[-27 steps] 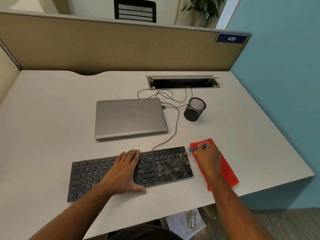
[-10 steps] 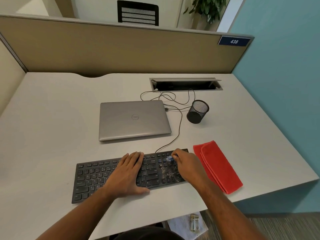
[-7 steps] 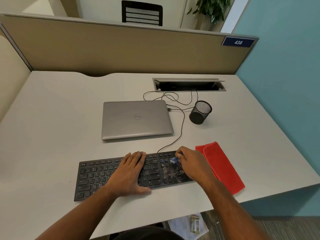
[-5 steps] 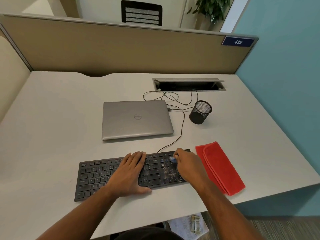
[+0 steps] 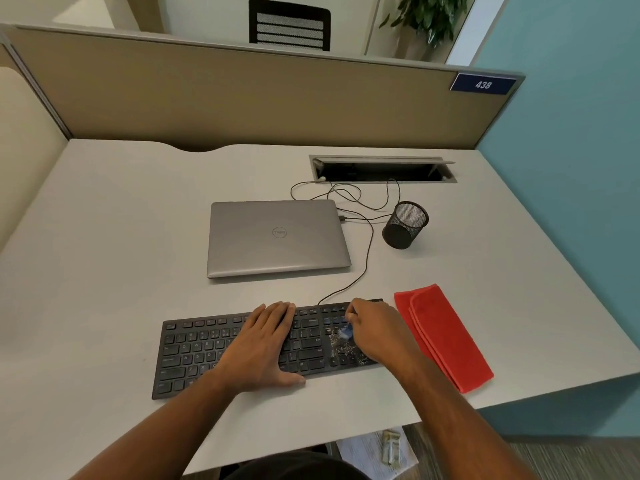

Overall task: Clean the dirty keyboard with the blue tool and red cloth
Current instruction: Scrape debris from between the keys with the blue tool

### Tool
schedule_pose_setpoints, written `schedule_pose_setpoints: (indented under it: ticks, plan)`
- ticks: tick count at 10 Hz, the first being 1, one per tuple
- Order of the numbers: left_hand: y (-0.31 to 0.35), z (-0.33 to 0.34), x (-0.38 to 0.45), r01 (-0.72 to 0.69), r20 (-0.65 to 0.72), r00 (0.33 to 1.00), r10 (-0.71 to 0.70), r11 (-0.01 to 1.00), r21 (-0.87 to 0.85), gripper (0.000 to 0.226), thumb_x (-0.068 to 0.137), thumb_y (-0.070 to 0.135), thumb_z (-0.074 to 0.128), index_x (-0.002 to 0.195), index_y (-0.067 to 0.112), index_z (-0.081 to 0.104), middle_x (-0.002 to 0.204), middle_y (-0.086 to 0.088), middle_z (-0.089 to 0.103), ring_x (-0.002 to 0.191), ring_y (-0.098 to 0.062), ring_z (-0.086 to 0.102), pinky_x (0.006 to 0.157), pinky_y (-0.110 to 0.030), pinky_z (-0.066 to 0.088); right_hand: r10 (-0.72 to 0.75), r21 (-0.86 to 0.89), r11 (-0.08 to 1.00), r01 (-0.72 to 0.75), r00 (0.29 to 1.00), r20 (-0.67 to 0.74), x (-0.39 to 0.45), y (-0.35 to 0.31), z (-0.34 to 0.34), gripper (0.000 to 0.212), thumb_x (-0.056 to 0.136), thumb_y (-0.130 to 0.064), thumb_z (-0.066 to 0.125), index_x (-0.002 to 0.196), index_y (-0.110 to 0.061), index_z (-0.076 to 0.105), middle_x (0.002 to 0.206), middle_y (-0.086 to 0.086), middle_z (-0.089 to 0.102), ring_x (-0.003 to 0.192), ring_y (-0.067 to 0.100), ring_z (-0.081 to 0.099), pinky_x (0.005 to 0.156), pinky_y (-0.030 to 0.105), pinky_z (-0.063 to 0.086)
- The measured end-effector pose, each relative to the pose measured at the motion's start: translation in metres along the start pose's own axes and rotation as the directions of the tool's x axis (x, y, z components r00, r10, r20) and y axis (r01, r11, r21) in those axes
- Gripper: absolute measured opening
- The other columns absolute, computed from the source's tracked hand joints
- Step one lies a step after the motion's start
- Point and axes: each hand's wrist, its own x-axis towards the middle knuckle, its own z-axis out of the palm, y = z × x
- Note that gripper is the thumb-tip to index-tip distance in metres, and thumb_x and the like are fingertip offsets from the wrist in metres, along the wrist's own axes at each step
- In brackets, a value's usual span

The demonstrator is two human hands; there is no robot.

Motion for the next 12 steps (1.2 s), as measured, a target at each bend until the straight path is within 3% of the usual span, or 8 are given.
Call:
schedule_pose_setpoints:
  ticks: [2,4,5,6,7,9,11,12]
  plan:
    - [0.0,0.0,0.0,0.003,0.014,1.0,-0.003,1.0,-0.004,0.138,0.069,0.103,0.041,0.165,0.016,-0.006,0.173,-0.002,0.002,0.159,-0.019,-0.003,0.126,-0.039,-0.011,0.013,0.056,0.998,-0.009,0.997,-0.071,0.002,-0.002,0.007,0.016,0.107,-0.026,0.045,0.109,-0.023,0.06,0.098,-0.002,0.072,0.076,0.011,0.062,0.06,0.022,0.046]
    - [0.001,0.0,-0.001,0.003,-0.011,1.0,-0.003,1.0,-0.003,0.138,0.069,0.103,0.042,0.166,0.015,-0.002,0.173,-0.005,0.007,0.159,-0.021,0.002,0.125,-0.038,-0.012,-0.036,0.019,0.999,0.035,0.998,0.054,-0.002,-0.003,-0.005,0.012,0.103,-0.025,0.052,0.105,-0.018,0.063,0.094,-0.006,0.067,0.079,0.004,0.059,0.068,0.02,0.043]
    - [0.001,-0.001,0.0,0.003,-0.008,1.0,-0.003,1.0,-0.007,0.137,0.069,0.102,0.042,0.166,0.016,-0.004,0.173,-0.004,0.004,0.159,-0.02,-0.001,0.125,-0.037,-0.015,-0.043,0.077,0.996,0.049,0.996,-0.075,0.0,-0.011,0.0,0.02,0.107,-0.027,0.045,0.11,-0.022,0.064,0.092,-0.008,0.069,0.073,0.004,0.059,0.064,0.017,0.042]
    - [0.001,-0.001,-0.001,0.002,0.0,1.0,-0.002,1.0,-0.005,0.138,0.069,0.102,0.042,0.166,0.016,-0.004,0.173,-0.004,0.005,0.159,-0.02,0.0,0.125,-0.037,-0.015,-0.04,0.016,0.999,0.041,0.998,-0.054,0.0,-0.013,0.011,0.014,0.106,-0.025,0.046,0.11,-0.024,0.06,0.098,-0.001,0.072,0.081,0.015,0.063,0.071,0.028,0.05]
    - [0.001,-0.001,-0.001,0.0,-0.005,1.0,0.0,1.0,-0.009,0.138,0.069,0.102,0.043,0.166,0.015,-0.003,0.173,-0.004,0.006,0.159,-0.02,0.001,0.125,-0.037,-0.014,-0.048,-0.022,0.999,0.048,0.999,0.021,-0.003,-0.01,0.011,0.012,0.104,-0.025,0.048,0.107,-0.022,0.059,0.099,-0.002,0.07,0.085,0.014,0.061,0.075,0.028,0.049]
    - [0.002,-0.002,-0.001,0.003,-0.003,1.0,-0.003,1.0,-0.01,0.136,0.07,0.101,0.042,0.166,0.016,-0.005,0.173,-0.003,0.004,0.159,-0.019,-0.001,0.125,-0.036,-0.016,-0.046,0.052,0.997,0.05,0.996,-0.081,-0.001,-0.011,0.007,0.017,0.106,-0.027,0.047,0.116,-0.023,0.061,0.099,-0.004,0.07,0.083,0.013,0.063,0.067,0.02,0.043]
    - [0.002,-0.002,-0.001,-0.005,-0.012,1.0,0.005,1.0,-0.014,0.137,0.07,0.102,0.042,0.166,0.014,0.0,0.172,-0.006,0.01,0.159,-0.022,0.004,0.124,-0.035,-0.016,-0.103,-0.063,0.992,0.107,0.993,0.066,-0.001,-0.005,0.006,0.012,0.101,-0.018,0.056,0.111,-0.021,0.061,0.103,-0.001,0.071,0.086,0.014,0.062,0.079,0.029,0.051]
    - [0.002,-0.002,0.0,-0.001,-0.008,1.0,0.001,1.0,-0.01,0.137,0.07,0.103,0.041,0.166,0.013,0.005,0.171,-0.007,0.015,0.158,-0.023,0.01,0.126,-0.039,-0.009,-0.162,-0.049,0.986,0.161,0.987,-0.016,0.001,-0.014,0.007,0.019,0.101,-0.016,0.055,0.114,-0.028,0.062,0.102,-0.002,0.072,0.085,0.015,0.062,0.078,0.03,0.054]
